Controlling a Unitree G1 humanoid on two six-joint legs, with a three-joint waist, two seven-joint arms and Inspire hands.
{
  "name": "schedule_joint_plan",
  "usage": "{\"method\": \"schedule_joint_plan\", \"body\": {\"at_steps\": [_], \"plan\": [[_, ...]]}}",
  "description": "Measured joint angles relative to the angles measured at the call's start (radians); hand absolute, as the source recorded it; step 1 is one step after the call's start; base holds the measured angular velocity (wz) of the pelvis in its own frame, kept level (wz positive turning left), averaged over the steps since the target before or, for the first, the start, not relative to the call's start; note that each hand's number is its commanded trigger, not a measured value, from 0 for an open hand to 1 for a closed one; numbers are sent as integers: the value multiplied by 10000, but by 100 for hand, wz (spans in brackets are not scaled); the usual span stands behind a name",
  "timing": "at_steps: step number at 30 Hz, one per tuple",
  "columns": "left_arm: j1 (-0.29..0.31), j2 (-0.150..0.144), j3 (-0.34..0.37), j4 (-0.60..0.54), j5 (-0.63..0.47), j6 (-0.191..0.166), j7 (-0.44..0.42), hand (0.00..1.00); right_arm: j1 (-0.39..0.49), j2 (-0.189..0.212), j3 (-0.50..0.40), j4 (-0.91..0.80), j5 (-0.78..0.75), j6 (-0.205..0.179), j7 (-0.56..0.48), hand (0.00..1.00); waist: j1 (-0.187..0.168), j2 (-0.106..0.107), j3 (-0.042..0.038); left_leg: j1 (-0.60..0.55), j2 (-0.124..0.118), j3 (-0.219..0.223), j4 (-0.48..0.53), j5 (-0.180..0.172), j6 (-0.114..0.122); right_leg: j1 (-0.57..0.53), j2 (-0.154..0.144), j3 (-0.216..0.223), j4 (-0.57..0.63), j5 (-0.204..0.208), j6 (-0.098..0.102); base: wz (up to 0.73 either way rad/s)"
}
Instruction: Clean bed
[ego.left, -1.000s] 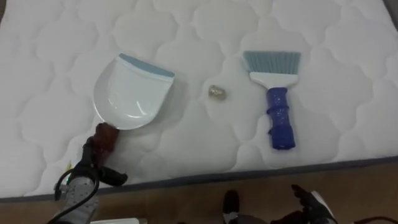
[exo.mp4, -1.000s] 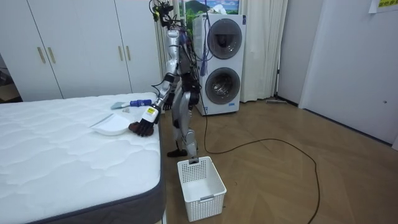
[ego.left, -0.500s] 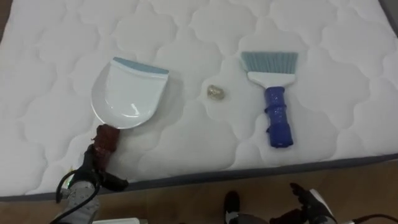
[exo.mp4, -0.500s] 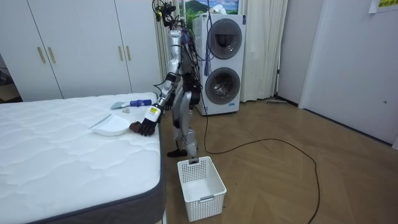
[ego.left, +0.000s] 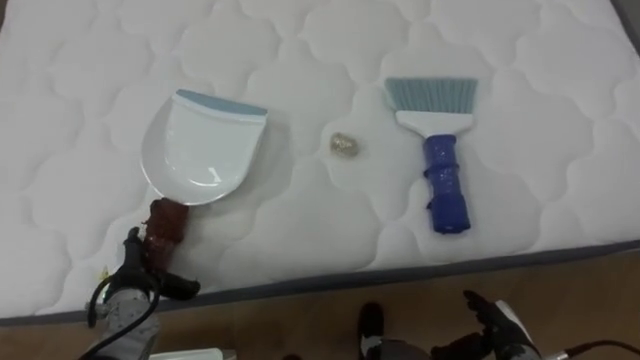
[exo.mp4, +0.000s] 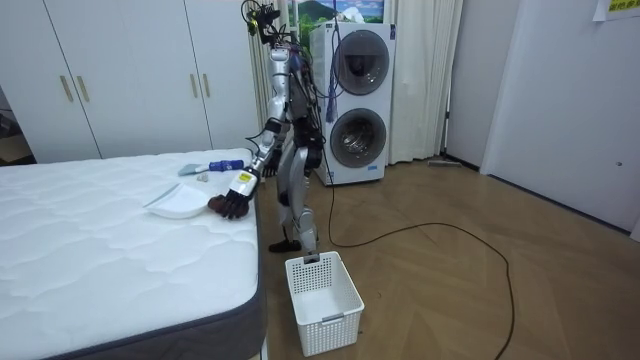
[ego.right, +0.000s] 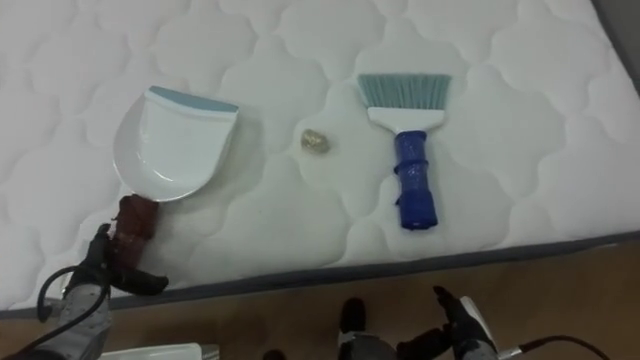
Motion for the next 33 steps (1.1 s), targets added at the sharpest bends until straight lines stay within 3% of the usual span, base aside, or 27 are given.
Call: {"method": "schedule_joint_plan", "body": {"at_steps": [12, 28, 33], "plan": [[-100, -3, 4, -168, -217, -444, 719, 0, 57, 34, 93, 0, 43, -31, -25, 0, -6, -8, -3, 5, 3, 0, -33, -11, 14, 4, 16, 2, -27, -28, 45, 0], [-102, -16, -35, -396, -826, -505, 883, 0, 66, 43, 111, -170, 125, 15, -112, 0, -5, -16, 6, -18, 3, 92, -38, -48, 43, -84, 33, 102, 7, -35, 49, -1], [-100, -226, -84, -384, -1211, -497, 771, 0, 63, 108, 113, -219, 397, 45, -127, 0, -57, -52, 32, -23, 3, 109, -14, -75, 56, -88, 42, 128, -1, -31, 50, -1]]}}
